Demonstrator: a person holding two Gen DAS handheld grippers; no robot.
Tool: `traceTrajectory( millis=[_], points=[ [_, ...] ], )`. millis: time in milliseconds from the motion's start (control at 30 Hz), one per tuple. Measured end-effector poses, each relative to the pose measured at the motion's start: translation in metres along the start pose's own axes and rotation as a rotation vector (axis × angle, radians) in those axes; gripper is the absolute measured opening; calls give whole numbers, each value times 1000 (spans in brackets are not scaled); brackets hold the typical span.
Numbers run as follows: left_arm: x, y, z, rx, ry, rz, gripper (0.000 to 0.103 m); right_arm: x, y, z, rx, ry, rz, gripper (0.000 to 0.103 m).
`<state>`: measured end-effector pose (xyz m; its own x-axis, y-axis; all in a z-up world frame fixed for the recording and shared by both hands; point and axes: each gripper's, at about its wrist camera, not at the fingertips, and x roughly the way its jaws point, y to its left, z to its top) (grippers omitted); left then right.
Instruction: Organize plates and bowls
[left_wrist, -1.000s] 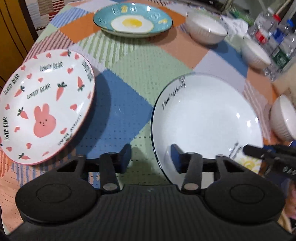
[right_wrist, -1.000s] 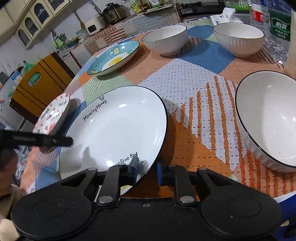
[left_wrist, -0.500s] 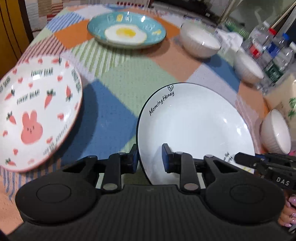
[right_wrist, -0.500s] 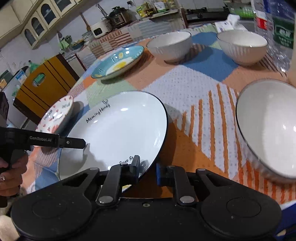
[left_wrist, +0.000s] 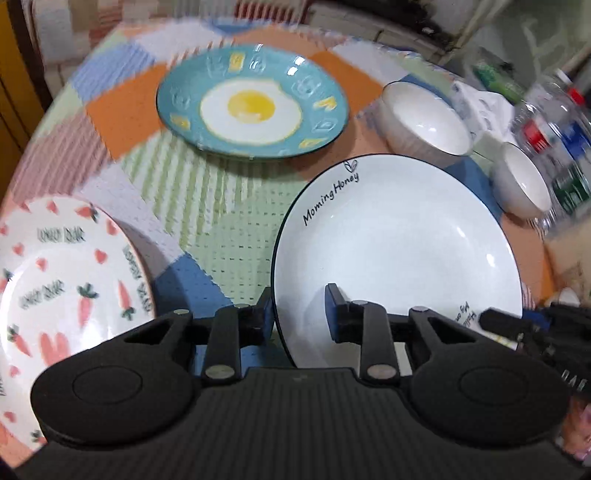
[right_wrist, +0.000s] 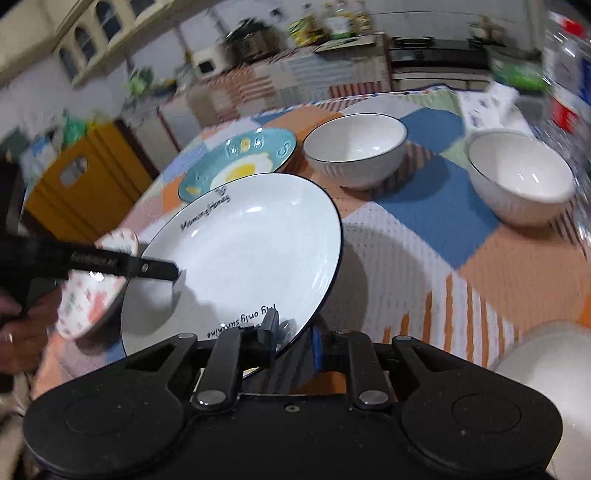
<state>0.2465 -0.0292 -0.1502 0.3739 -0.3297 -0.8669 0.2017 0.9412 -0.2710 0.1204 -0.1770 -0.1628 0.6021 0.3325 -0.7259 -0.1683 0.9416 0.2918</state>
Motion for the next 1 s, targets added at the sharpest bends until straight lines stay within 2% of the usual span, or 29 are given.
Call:
traceTrajectory(
  millis=[233,400,500,633,733,800,1000],
  points=[
    [20,-9,5,45,22,60,26,24,-6,17,9,100,-32,25],
    [26,-23,6,95,-2,95,26,34,-5,17,-19,103,-98,26],
    [27,-21,8,70,8,89,27,41,-11,18,32,134,-125,27],
    [27,-19,6,59,38,81,26,42,-2,19,-17,140,-179,31],
    [14,-31,0,143,26,116,28,42,6,24,-43,158,-230,32],
    [0,-38,-3,192,17,128,28,35,6,28,-24,147,-234,33],
    [-55,-57,-12,347,-42,92,33,-5,20,35,-69,74,-163,34]
  ],
)
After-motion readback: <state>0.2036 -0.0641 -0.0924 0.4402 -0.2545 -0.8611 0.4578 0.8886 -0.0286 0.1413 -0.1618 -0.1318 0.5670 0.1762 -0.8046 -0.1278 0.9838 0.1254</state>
